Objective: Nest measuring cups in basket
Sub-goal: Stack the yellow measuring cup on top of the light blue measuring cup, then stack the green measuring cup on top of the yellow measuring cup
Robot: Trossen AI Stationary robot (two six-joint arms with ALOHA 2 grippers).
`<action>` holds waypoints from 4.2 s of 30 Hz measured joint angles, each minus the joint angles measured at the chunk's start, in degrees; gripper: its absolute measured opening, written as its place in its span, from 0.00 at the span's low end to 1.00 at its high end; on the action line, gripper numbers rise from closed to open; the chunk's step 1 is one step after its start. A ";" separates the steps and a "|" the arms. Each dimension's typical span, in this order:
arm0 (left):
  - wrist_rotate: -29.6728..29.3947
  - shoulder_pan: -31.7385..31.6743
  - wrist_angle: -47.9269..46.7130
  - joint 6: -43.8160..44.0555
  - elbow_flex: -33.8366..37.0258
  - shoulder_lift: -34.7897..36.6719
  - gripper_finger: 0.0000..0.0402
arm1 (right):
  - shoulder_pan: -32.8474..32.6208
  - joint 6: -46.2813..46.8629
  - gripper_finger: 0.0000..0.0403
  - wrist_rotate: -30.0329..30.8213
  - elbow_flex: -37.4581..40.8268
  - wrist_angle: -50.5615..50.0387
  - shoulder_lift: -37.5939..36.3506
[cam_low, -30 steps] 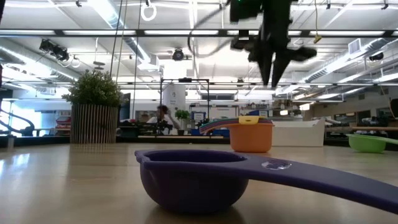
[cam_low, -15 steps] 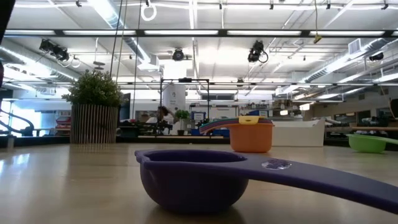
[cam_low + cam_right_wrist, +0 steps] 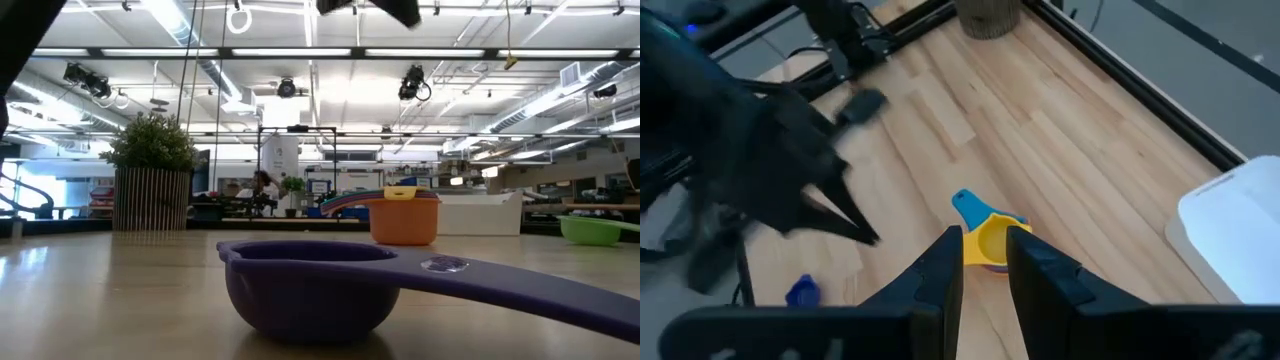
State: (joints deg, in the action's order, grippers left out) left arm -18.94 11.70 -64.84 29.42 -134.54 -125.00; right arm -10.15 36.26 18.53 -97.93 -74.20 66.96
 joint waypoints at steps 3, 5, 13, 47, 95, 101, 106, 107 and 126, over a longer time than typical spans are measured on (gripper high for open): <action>-0.55 -0.22 1.56 2.85 0.00 -2.97 0.01 | 0.00 -1.01 0.22 -0.26 0.00 0.03 -0.13; -1.27 -0.28 2.08 5.16 -0.02 -5.35 0.01 | 0.02 -1.71 0.22 -0.40 0.00 0.01 -0.15; -1.34 0.60 6.25 8.47 0.00 -13.84 0.01 | 0.02 -2.94 0.22 -0.62 0.02 -0.01 -0.15; -9.11 -2.15 -9.06 7.10 -0.02 -18.61 0.01 | 0.04 -3.03 0.22 -0.64 0.04 1.56 -0.13; -5.71 2.50 -25.15 -0.38 -0.46 12.69 0.01 | 8.11 18.96 0.36 -17.34 34.20 -8.07 5.84; -5.88 2.65 -25.16 -0.52 -0.46 13.32 0.01 | 8.71 19.03 0.36 -17.07 43.91 -1.98 5.87; -5.85 2.63 -25.17 -0.49 -0.46 13.32 0.01 | 9.43 17.28 0.36 -17.16 50.86 2.09 5.84; -5.83 2.63 -25.15 -0.42 -0.46 13.32 0.01 | 9.57 17.20 0.36 -17.14 51.96 3.35 5.84; -4.63 1.20 -25.17 1.34 -0.46 13.31 0.01 | 16.34 10.23 0.35 -15.15 65.61 22.54 5.84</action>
State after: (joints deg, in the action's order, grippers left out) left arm -23.57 12.90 -90.02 30.76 -135.00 -111.69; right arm 6.18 46.49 3.38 -32.32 -51.66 72.79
